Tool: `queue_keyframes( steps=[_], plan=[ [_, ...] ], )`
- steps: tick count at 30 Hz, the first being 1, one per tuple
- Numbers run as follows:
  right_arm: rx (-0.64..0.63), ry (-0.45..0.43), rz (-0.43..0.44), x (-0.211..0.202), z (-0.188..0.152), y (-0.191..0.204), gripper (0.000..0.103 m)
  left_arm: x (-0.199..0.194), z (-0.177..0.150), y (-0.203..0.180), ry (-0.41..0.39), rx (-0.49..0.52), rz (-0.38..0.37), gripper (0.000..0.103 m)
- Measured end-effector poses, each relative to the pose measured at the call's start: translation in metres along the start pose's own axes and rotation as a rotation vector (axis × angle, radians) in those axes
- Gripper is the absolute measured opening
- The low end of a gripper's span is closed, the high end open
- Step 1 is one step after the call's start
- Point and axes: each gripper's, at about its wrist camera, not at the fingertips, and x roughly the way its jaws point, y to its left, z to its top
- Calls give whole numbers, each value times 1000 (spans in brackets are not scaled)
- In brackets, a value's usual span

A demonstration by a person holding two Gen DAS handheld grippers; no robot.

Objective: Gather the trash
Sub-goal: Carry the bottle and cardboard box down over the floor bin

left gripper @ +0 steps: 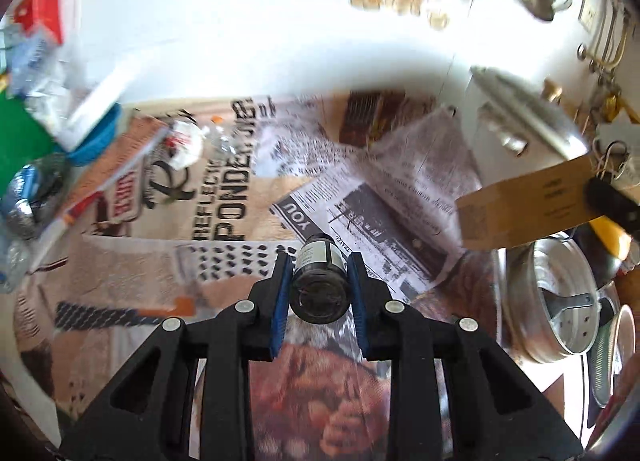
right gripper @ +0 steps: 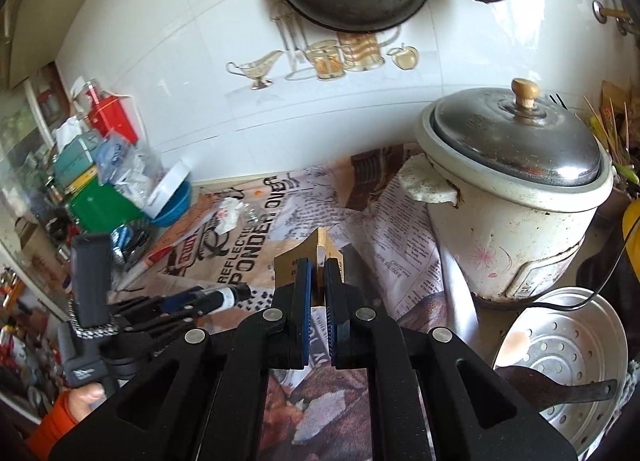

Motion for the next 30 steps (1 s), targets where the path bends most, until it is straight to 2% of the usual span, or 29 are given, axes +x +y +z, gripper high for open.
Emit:
queue_keyframes(
  steps=[5,10,16,23,30],
  plan=[
    [-8,-15,17,-21,-12,22,6,-53,-14,4,-56,4,0,27],
    [-1,-39,-6,-43,-32,52,6,-90,-37,16,-87,40,14,27],
    [40,-51,-75,-68,-75,94,6,-122,-84,47,-72,81,-52,27],
    [101,-42,-138,-92,-140,145,6,-159,-149,83,-37,144,-106,27],
    [156,20,-163,-103,-191,178,6,-174,-206,100,50,181,-133,27]
  ],
)
